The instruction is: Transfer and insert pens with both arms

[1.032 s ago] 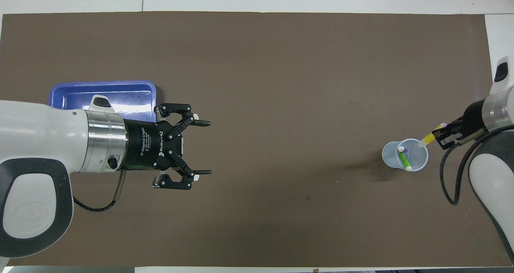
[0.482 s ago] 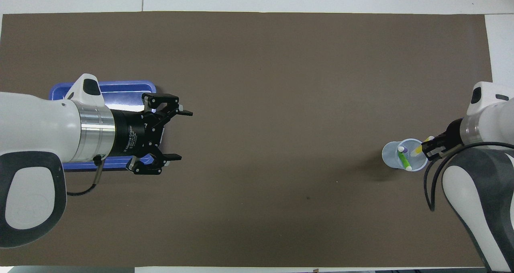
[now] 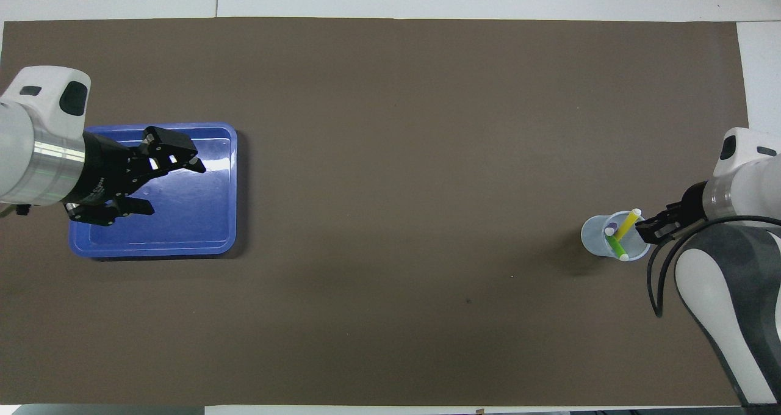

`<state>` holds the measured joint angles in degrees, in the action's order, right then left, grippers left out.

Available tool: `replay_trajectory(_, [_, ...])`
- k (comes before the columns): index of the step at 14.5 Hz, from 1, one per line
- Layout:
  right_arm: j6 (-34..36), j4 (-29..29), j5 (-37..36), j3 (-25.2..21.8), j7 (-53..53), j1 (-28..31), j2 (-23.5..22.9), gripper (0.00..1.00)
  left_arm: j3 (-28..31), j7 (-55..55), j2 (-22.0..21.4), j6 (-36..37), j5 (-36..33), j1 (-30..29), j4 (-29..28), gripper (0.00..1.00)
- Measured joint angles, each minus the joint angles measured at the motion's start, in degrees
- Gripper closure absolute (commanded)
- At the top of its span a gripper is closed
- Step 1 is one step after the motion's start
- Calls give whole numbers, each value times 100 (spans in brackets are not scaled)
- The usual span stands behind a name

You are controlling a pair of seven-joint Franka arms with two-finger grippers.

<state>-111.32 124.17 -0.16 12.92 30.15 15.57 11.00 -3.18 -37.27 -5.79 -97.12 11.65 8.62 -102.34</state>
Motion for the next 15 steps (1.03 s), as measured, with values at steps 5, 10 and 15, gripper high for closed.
replay_trajectory(5, [472, -631, 0, 0, -47, 0, -7, 0, -3, 2459, 326, 1164, -1221, -201, 937, 0])
replay_trajectory(10, [1638, -1720, -123, 5, -1280, -10, -155, 0, -1, 3609, 177, 1542, -1250, -378, 1021, 0])
replay_trajectory(15, [2416, -2767, -288, 5, -1521, -14, -560, 0, 31, 3486, 106, 1270, -1249, -382, 849, 0])
